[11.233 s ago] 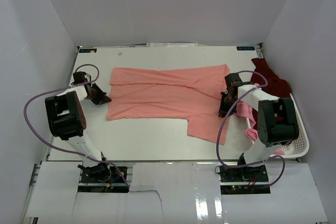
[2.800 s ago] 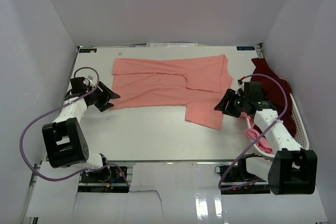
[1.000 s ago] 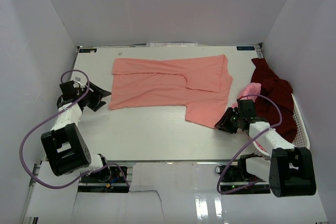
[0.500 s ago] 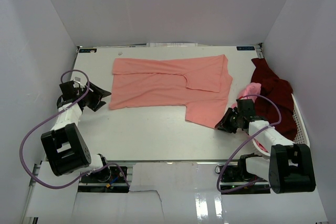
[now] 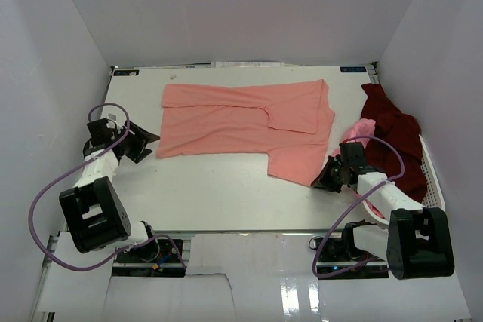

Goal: Fold and stack the t-shirts
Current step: Grap the side of the flattened tshirt closest away from the robot with both arms

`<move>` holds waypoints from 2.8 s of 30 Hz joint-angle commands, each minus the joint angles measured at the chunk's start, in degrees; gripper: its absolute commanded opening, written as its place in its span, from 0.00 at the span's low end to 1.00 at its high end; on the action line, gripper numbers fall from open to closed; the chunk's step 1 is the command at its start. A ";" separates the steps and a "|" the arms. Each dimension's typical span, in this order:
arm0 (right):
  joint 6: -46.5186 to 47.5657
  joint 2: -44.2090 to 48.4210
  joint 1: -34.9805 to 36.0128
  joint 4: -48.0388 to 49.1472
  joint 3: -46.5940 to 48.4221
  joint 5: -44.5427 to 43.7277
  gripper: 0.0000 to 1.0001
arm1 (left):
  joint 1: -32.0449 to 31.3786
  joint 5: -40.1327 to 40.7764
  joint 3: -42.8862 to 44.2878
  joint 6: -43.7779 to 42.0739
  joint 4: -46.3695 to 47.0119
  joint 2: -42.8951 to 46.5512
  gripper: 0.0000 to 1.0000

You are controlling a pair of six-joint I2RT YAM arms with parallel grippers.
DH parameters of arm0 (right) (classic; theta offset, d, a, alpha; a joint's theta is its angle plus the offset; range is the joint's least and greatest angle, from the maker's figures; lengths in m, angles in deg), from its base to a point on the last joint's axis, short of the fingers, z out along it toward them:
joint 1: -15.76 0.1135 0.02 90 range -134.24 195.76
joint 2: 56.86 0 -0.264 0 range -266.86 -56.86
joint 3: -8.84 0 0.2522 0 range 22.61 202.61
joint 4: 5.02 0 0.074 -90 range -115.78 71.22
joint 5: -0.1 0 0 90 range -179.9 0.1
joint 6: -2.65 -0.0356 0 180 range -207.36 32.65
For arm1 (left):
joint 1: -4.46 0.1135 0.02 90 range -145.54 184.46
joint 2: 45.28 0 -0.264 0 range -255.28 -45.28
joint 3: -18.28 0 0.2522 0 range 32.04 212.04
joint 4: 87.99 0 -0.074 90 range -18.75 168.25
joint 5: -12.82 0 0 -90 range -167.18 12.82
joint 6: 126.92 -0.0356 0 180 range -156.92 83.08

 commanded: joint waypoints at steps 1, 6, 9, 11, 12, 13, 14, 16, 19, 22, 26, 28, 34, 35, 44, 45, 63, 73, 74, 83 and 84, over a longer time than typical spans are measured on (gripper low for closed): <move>1.33 0.79 0.27 -4.08 2.82 -1.53 0.10 | 0.32 2.80 -1.71 0.33 -0.73 0.87 0.70; 1.41 0.70 0.27 -4.34 4.05 -1.09 0.10 | 0.32 7.82 -1.10 2.62 -3.45 -2.19 0.70; 1.50 0.44 0.35 -4.17 4.23 -0.91 0.11 | 0.32 8.52 -1.01 4.02 -3.72 -4.04 0.68; 1.50 0.52 0.27 -4.16 4.23 -0.74 0.11 | 0.32 8.70 -1.45 5.16 -2.85 -4.66 0.67; 1.50 0.43 0.27 -4.08 4.23 -0.73 0.11 | 0.32 8.61 -1.88 5.61 -2.06 -4.58 0.66; 1.42 0.61 0.27 -4.08 4.23 -0.65 0.11 | 0.32 8.26 -2.41 5.87 -0.75 -4.84 0.65; 1.41 0.70 0.27 -4.08 4.23 -0.65 0.11 | 0.32 8.35 -2.50 6.22 -0.47 -5.02 0.62; 1.41 0.87 0.27 -3.99 4.23 -0.65 0.11 | 0.32 9.13 -2.07 6.58 -0.21 -5.54 0.61; 1.33 0.87 0.35 -3.81 4.32 -0.30 0.11 | 0.32 9.40 -1.54 6.84 -0.12 -6.95 0.60; 1.33 1.05 0.35 -3.81 4.32 -0.30 0.11 | 0.32 9.67 -0.92 7.10 0.06 -8.44 0.59; 1.33 1.14 0.35 -3.90 4.23 -0.30 0.12 | 0.15 9.32 -0.92 7.46 1.02 -10.46 0.58; 1.24 1.05 0.35 -3.81 4.23 -0.21 0.12 | -0.03 9.31 -1.01 7.54 1.55 -11.25 0.58; 1.24 1.05 0.35 -3.64 4.14 -0.03 0.12 | -0.82 9.14 -1.01 8.25 2.87 -12.92 0.57; 1.24 1.05 0.35 -3.55 4.14 -0.12 0.12 | -1.17 9.05 -0.92 8.42 3.04 -13.01 0.56; 1.24 0.43 0.35 -3.29 4.05 -0.12 0.12 | -2.14 9.31 -1.89 9.04 3.75 -12.40 0.47; 1.15 0.52 0.35 -3.29 4.05 -0.03 0.12 | -2.14 9.40 -2.06 9.04 3.84 -12.23 0.46; 3.69 2.63 0.44 -8.81 7.48 0.41 0.10 | -2.23 8.26 -2.33 8.51 4.54 -13.28 0.10; 9.06 5.26 0.44 -22.00 13.89 -1.00 0.09 | -2.23 9.05 -0.22 7.10 3.05 -12.75 0.00; 9.23 5.35 0.44 -22.27 13.81 -0.39 0.09 | -2.23 8.96 0.13 7.10 3.05 -12.75 0.00; 9.41 4.56 0.35 -23.41 14.60 -2.31 0.10 | -2.23 10.54 1.71 5.79 1.46 -12.58 0.00; 9.41 4.74 0.18 -23.85 14.77 -2.93 0.11 | -2.23 10.63 1.98 5.70 1.38 -12.58 0.00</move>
